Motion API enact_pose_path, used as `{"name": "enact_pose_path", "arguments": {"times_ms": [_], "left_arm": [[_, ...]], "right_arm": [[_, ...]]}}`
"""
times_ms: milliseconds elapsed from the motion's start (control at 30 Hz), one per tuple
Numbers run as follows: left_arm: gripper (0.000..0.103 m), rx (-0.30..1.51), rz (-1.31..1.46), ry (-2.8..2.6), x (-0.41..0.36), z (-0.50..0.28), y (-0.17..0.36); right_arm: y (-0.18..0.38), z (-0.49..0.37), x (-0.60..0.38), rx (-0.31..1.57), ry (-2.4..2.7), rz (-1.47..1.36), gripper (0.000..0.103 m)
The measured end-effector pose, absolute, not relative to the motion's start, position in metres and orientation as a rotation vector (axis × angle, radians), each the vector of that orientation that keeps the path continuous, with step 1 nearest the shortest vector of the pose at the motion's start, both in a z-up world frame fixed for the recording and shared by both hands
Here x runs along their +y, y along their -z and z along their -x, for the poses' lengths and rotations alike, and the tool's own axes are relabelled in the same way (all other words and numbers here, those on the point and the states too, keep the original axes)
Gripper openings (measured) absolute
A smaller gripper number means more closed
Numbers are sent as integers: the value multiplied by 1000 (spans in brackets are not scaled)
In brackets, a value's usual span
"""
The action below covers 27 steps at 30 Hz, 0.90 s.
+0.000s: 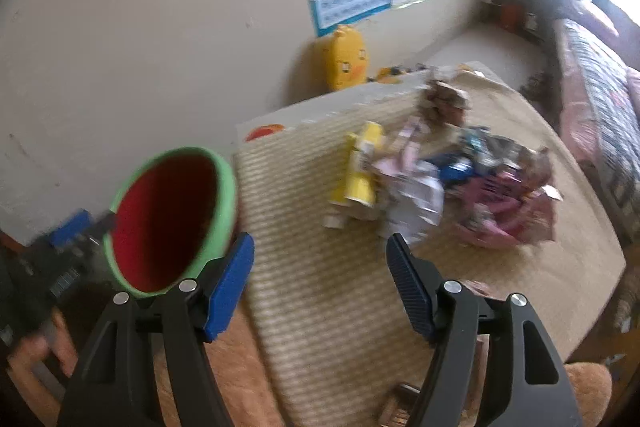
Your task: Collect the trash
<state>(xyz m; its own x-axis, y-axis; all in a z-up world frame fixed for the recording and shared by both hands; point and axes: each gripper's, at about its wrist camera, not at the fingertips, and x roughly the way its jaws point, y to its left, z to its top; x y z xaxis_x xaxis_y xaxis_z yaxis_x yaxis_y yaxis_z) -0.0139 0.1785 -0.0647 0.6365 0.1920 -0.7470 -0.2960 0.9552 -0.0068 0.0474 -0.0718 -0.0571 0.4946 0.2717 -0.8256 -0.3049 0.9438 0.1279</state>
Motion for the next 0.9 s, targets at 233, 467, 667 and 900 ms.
{"name": "enact_pose_path", "arguments": {"times_ms": [233, 467, 667, 900], "left_arm": [[60, 815, 197, -472, 244, 34, 51], [60, 863, 220, -364, 216, 27, 59], [60, 941, 247, -61, 125, 1, 74], [66, 980, 113, 152, 34, -2, 78]], "right_arm": [[78, -28, -140, 1046, -205, 51, 68], [112, -7, -188, 1178, -102, 16, 68], [122, 0, -213, 1222, -71, -45, 71], [142, -26, -209, 1278, -89, -29, 72]]}}
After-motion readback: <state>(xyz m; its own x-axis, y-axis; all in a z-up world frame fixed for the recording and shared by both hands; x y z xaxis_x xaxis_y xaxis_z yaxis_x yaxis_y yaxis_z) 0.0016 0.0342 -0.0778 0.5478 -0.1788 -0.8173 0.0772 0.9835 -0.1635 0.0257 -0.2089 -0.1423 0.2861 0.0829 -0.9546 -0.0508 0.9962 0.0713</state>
